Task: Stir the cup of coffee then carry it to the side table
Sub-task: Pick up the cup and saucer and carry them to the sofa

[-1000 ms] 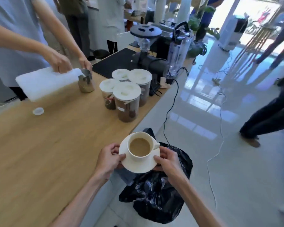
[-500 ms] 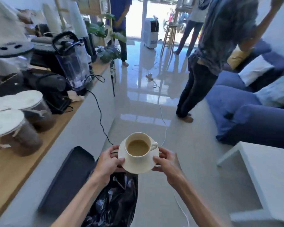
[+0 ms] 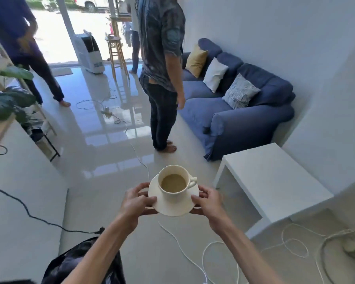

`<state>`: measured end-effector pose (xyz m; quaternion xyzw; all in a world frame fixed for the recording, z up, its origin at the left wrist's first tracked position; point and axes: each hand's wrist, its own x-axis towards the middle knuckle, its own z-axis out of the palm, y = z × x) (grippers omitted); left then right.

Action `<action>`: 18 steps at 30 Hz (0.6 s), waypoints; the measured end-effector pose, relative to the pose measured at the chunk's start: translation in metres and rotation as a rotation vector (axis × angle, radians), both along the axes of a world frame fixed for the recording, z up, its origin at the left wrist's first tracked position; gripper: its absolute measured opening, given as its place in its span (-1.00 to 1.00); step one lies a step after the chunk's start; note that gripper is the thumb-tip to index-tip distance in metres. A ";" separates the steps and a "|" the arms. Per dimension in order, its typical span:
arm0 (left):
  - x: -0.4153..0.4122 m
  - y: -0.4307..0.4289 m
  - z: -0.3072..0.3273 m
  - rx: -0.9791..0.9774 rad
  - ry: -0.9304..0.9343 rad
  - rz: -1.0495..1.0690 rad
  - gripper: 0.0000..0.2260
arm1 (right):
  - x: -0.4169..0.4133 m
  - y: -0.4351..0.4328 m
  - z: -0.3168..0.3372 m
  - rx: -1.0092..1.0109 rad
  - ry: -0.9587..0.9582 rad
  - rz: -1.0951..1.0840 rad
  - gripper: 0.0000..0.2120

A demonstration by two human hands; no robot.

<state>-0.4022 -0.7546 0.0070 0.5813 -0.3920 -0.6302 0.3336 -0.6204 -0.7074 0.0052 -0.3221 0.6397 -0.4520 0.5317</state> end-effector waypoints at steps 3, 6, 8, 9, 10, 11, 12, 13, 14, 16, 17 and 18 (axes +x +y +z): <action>-0.038 -0.033 0.001 0.016 0.004 -0.094 -0.65 | -0.034 -0.014 -0.002 -0.003 0.002 -0.092 -0.69; -0.073 -0.070 0.002 0.019 0.000 -0.192 -0.64 | -0.063 -0.030 -0.004 -0.006 0.003 -0.189 -0.70; -0.094 -0.097 -0.001 0.017 0.005 -0.257 -0.63 | -0.079 -0.043 -0.004 -0.013 0.010 -0.246 -0.71; -0.103 -0.109 -0.001 0.019 0.011 -0.286 -0.63 | -0.085 -0.047 -0.005 -0.021 0.004 -0.273 -0.72; -0.115 -0.125 -0.001 0.014 0.016 -0.330 -0.63 | -0.093 -0.056 -0.006 -0.026 -0.002 -0.309 -0.73; -0.124 -0.136 -0.001 0.010 0.011 -0.363 -0.63 | -0.099 -0.061 -0.007 -0.032 -0.011 -0.342 -0.74; -0.135 -0.151 -0.002 0.011 0.005 -0.396 -0.63 | -0.107 -0.069 -0.007 -0.024 -0.013 -0.381 -0.74; -0.147 -0.166 -0.003 0.017 0.007 -0.421 -0.63 | -0.114 -0.078 -0.010 -0.021 -0.025 -0.413 -0.74; -0.153 -0.171 -0.002 0.019 0.016 -0.425 -0.62 | -0.116 -0.081 -0.007 -0.017 -0.024 -0.429 -0.74; -0.175 -0.200 -0.004 0.011 0.011 -0.509 -0.61 | -0.128 -0.098 -0.009 -0.025 -0.026 -0.511 -0.75; -0.185 -0.213 -0.006 0.010 -0.006 -0.545 -0.61 | -0.133 -0.105 -0.011 -0.019 -0.027 -0.551 -0.76; -0.194 -0.223 -0.005 0.005 -0.017 -0.565 -0.61 | -0.137 -0.110 -0.010 -0.014 -0.032 -0.588 -0.75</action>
